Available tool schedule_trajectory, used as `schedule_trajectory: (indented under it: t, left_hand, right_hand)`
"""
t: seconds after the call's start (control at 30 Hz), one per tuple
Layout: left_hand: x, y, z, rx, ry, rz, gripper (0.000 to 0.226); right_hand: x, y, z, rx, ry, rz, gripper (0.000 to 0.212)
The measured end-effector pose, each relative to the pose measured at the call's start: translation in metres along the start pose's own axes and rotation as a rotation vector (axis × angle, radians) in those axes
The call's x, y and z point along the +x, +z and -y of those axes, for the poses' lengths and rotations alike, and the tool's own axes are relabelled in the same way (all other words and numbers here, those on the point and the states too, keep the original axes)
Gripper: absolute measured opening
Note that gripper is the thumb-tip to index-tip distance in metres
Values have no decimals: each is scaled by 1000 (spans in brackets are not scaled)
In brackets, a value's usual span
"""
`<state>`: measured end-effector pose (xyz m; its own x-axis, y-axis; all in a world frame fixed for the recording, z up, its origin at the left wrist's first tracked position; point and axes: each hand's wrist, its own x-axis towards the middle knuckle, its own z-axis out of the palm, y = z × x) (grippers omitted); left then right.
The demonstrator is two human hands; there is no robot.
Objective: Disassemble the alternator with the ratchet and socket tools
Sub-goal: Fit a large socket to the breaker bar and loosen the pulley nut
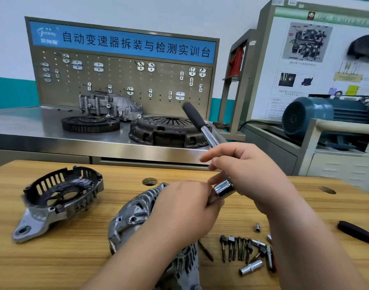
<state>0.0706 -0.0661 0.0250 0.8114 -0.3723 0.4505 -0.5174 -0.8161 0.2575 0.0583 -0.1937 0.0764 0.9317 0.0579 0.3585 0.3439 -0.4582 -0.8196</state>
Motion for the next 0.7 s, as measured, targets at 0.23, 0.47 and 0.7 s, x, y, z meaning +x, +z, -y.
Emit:
schedule_trajectory:
  t: [0.23, 0.47, 0.7]
  left_hand:
    - [0, 1, -1, -9, 6, 10, 46]
    - [1, 0, 3, -36, -40, 16, 45]
    - [0, 0, 0, -10, -20, 14, 48]
  right_hand:
    - [1, -3, -4, -155, 7, -6, 34]
    - [-6, -7, 6, 37, -279, 181, 36]
    - [-5, -12, 3, 170, -226, 236, 35]
